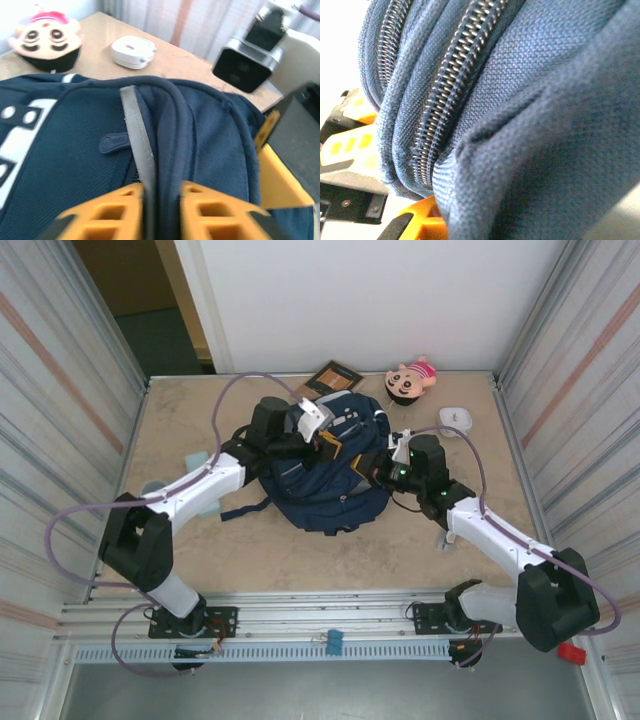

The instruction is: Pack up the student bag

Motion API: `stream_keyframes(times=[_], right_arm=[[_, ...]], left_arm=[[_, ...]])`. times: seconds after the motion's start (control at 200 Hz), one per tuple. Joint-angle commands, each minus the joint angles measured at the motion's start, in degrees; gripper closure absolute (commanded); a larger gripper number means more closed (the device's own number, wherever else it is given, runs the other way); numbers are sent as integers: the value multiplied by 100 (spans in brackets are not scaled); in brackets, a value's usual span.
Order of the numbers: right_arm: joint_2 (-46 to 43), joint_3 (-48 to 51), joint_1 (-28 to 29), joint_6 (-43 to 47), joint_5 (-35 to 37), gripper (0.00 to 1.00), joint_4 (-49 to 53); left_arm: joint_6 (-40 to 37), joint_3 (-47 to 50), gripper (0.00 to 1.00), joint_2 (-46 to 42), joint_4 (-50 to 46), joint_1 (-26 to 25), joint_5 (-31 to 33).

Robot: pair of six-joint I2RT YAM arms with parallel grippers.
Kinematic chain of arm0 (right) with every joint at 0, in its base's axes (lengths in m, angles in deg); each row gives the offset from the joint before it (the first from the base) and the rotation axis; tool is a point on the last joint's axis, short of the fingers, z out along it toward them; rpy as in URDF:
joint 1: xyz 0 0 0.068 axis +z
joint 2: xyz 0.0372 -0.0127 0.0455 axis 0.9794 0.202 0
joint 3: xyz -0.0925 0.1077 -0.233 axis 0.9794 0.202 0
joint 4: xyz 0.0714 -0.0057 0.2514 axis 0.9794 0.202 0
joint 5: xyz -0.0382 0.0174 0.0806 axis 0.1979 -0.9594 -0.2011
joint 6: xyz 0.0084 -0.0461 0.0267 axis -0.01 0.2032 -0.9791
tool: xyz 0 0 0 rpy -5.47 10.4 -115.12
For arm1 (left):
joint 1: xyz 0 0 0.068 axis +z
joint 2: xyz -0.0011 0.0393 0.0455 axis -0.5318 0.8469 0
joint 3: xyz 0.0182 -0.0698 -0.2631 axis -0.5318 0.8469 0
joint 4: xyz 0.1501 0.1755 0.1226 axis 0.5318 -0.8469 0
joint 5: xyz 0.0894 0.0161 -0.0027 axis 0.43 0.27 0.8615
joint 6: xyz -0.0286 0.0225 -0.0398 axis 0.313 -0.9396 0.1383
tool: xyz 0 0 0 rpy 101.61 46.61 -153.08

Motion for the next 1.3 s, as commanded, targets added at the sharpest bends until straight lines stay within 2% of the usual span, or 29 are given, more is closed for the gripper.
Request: stream_keyframes(times=[0.0, 0.135, 0.22, 0.316, 0.406, 0.561, 0.722, 0.922, 1.293], right_arm=[[-23, -137, 224, -327, 593, 100, -606], [30, -305, 483, -345, 1074, 100, -646], [92, -477, 620, -264, 1333, 100, -496], [177, -577, 680, -263, 1387, 100, -526], [255, -657, 697, -264, 1370, 100, -532], [353, -826, 732, -261, 1340, 100, -453], [404, -920, 760, -262, 1273, 100, -425], [432, -1024, 799, -22, 1241, 100, -352], [492, -1097, 870, -40, 1143, 100, -377]], left_arm=[[560, -185, 62, -808, -392, -79, 997], [1298, -1, 58, -1571, -1334, -237, 2162], [2006, 162, 57, -2019, -2037, -424, 2637], [2742, 405, 57, -2359, -2655, -871, 3056], [3556, 589, 57, -2437, -2969, -1425, 3597], [4477, 611, 56, -2124, -3250, -1953, 3933], [4482, 315, 55, -1698, -3332, -2165, 4048], [4443, -94, 52, -1222, -3753, -2553, 4567], [4569, -260, 48, -710, -3521, -2625, 4974]])
